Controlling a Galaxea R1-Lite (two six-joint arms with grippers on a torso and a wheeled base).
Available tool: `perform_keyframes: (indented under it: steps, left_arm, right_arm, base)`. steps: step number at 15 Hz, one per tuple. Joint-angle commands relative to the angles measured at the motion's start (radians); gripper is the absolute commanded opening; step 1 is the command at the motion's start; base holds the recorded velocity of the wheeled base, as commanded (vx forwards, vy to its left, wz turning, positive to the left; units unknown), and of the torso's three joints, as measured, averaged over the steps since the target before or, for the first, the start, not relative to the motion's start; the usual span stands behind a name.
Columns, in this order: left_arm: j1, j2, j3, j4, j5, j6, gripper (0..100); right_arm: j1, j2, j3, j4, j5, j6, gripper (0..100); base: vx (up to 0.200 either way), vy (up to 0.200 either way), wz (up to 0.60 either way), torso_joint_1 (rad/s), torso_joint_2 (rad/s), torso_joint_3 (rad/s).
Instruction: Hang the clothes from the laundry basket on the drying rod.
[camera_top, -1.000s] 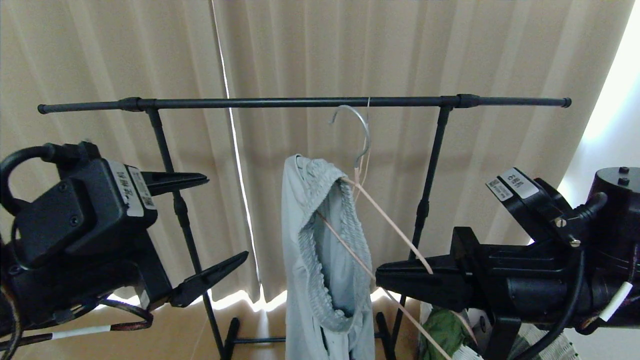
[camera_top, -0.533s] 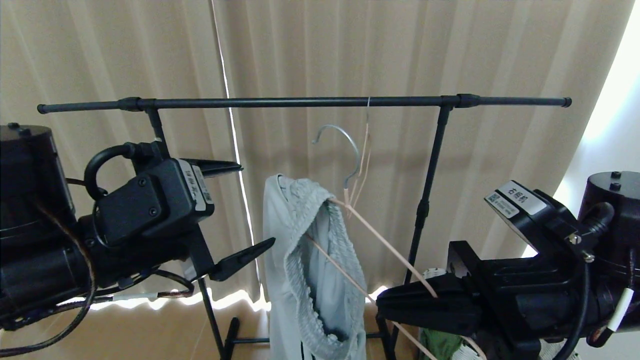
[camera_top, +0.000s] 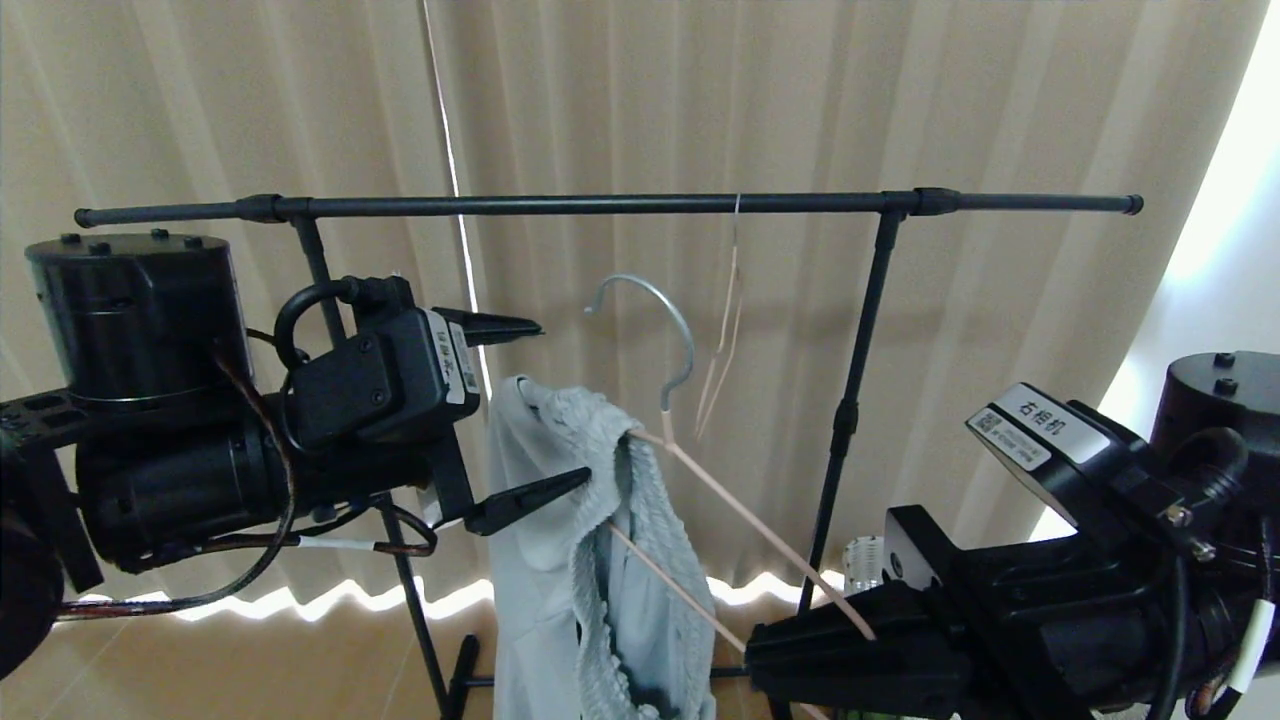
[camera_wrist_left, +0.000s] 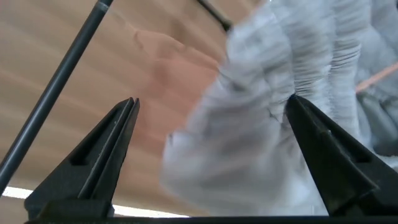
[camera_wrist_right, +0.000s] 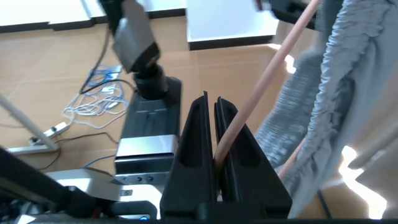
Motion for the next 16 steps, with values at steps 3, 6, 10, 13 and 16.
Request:
perform_keyframes:
  steps: [3, 6, 10, 13, 16]
  left_arm:
    - [-0.005, 0.04, -0.028, -0.001, -0.052, -0.001, 100]
    - [-0.007, 0.041, -0.022, -0.001, -0.062, 0.0, 100]
    - [-0.005, 0.044, -0.02, -0.001, -0.088, -0.001, 0]
    - [-0.005, 0.055, -0.019, -0.001, -0.087, -0.003, 0]
    - [0.0, 0.047, -0.003, -0.002, -0.084, -0.006, 0]
  right_arm:
    - [0.05, 0.001, -0.002, 0.0, 0.002, 0.0, 0]
    - [0.07, -0.002, 0.0, -0.002, 0.002, 0.0, 0]
    - [0.073, -0.007, 0.0, -0.002, 0.022, 0.0, 0]
    - [0.073, -0.013, 0.001, -0.002, 0.039, 0.0, 0]
    - [0.07, -0.021, 0.004, -0.003, 0.038, 0.0, 0]
  base:
    - [0.0, 0.0, 0.0, 0.0, 0.0, 0.0]
    - [0.0, 0.0, 0.0, 0.0, 0.0, 0.0]
    - [0.0, 0.0, 0.0, 0.0, 0.0, 0.0]
    - [0.0, 0.0, 0.0, 0.0, 0.0, 0.0]
    - [0.0, 0.0, 0.0, 0.0, 0.0, 0.0]
